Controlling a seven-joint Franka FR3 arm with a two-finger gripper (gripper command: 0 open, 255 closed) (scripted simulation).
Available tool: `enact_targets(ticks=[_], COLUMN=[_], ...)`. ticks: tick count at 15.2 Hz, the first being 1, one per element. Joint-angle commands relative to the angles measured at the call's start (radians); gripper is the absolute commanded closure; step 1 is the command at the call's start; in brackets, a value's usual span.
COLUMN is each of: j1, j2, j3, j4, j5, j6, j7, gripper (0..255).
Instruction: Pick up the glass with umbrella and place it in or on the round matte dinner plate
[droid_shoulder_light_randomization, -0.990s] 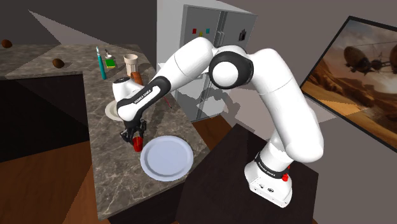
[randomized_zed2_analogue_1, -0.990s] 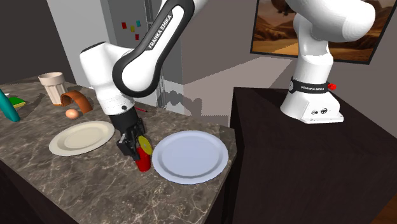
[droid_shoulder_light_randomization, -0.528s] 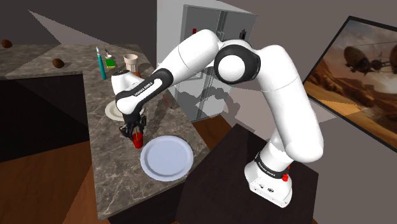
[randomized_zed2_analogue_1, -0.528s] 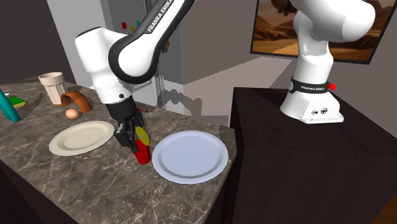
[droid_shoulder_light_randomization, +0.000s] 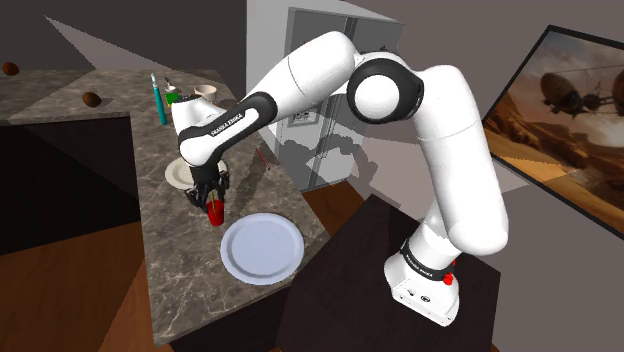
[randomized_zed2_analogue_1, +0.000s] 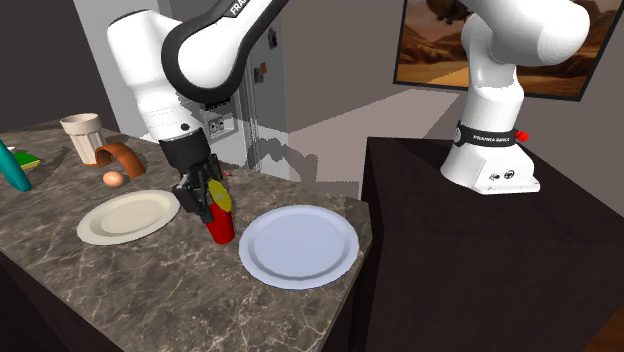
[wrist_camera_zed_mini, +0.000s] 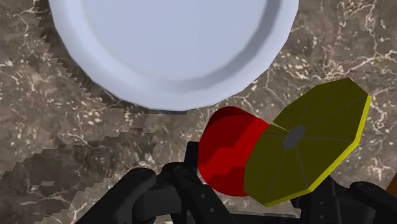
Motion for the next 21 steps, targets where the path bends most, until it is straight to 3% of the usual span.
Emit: enact_targets(ticks=[1, 13, 21], j1=[0.000, -0.077, -0.073], j2=[-0.015, -0.388, -0.312], j3=[0.001, 0.017, 0.008], j4=[-0.003, -0.658, -0.671], j5=[0.001, 0.043, 0.031], j6=[-0.012, 0.269, 0.357], j7=[0.001, -0.070, -0.069], gripper=[255, 255, 255])
